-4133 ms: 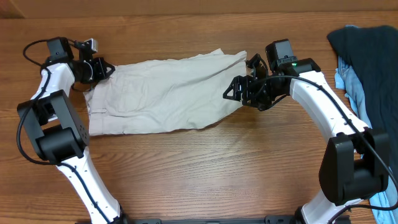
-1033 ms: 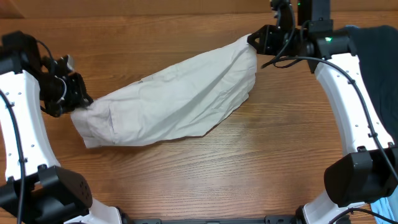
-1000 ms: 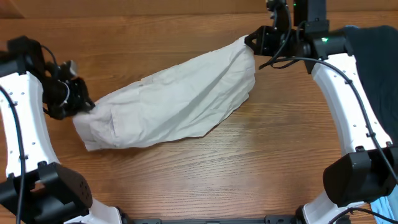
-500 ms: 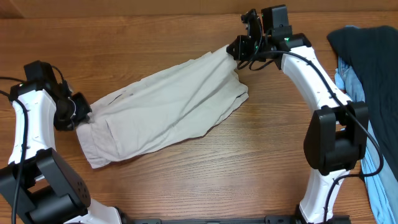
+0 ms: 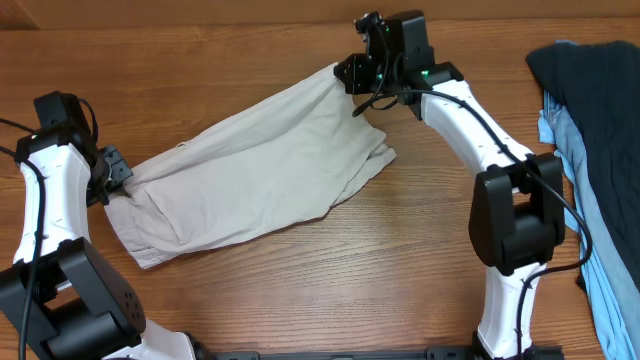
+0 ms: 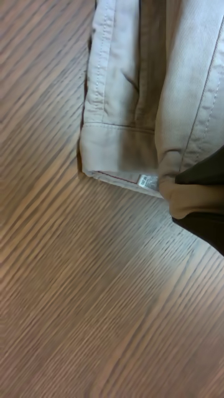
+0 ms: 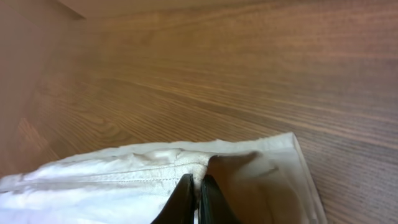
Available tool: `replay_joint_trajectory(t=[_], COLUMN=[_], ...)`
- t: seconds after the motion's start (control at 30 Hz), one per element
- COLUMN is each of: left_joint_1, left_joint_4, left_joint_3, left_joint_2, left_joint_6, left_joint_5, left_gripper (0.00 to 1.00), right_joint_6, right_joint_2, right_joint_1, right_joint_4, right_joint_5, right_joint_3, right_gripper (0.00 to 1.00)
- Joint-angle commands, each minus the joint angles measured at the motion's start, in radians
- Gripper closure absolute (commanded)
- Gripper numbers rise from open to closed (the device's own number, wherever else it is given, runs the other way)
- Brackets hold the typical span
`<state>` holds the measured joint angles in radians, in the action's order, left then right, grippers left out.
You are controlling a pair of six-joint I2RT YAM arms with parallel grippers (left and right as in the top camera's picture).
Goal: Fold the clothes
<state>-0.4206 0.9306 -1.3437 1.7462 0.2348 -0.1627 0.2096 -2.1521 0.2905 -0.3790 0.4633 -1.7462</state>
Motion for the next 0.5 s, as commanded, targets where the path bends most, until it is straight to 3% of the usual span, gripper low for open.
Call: replay_joint_trajectory(t=[0.0, 0.07, 0.1, 0.13, 0.17, 0.23, 0.3, 0.4, 0.47], left_joint_1=[-0.018, -0.018, -0.018, -0.018, -0.018, -0.018, -0.019, -0.019, -0.018], left_joint_4=[-0.016, -0.019, -0.019, -0.019, -0.021, -0.027, -0.024, 0.016, 0.095], left_joint_3=[0.000, 0.000, 0.000, 0.000, 0.000, -0.002, -0.024, -0.125, -0.241], left_joint_2=[-0.017, -0.017, -0.017, -0.017, -0.017, -0.017, -0.017, -0.024, -0.026], left_joint_6=[0.016, 0.016, 0.016, 0.016, 0.016, 0.013, 0.012, -0.014, -0.058], left_joint_5=[-0.126, -0.126, -0.126, -0.131, -0.136, -0.168, -0.207, -0.195, -0.067], left_gripper=[0.88, 0.85, 0.81, 0.68, 0.39, 0.26, 0.20, 0.17, 0.19], right_joint_6=[0.008, 0.008, 0.008, 0.008, 0.008, 0.013, 0.027, 0.026, 0.027], right_joint_2=[-0.014, -0.014, -0.014, -0.014, -0.014, -0.013, -0.009, 0.022, 0.057], right_joint_1=[-0.024, -0.024, -0.024, -0.024, -0.024, -0.030, -0.047, -0.088, -0.098], right_joint_4=[0.024, 0.033, 0.035, 0.037, 0.034, 0.013, -0.030, -0.110, -0.180], right_joint_5=[-0.113, -0.112, -0.112, -0.112, -0.111, -0.103, -0.085, -0.024, 0.014], right_joint_3=[-0.014, -0.014, -0.014, -0.014, -0.014, -0.018, -0.024, -0.024, -0.024], right_gripper=[0.94, 0.90, 0.81, 0.33, 0.00, 0.00, 0.00, 0.00, 0.00])
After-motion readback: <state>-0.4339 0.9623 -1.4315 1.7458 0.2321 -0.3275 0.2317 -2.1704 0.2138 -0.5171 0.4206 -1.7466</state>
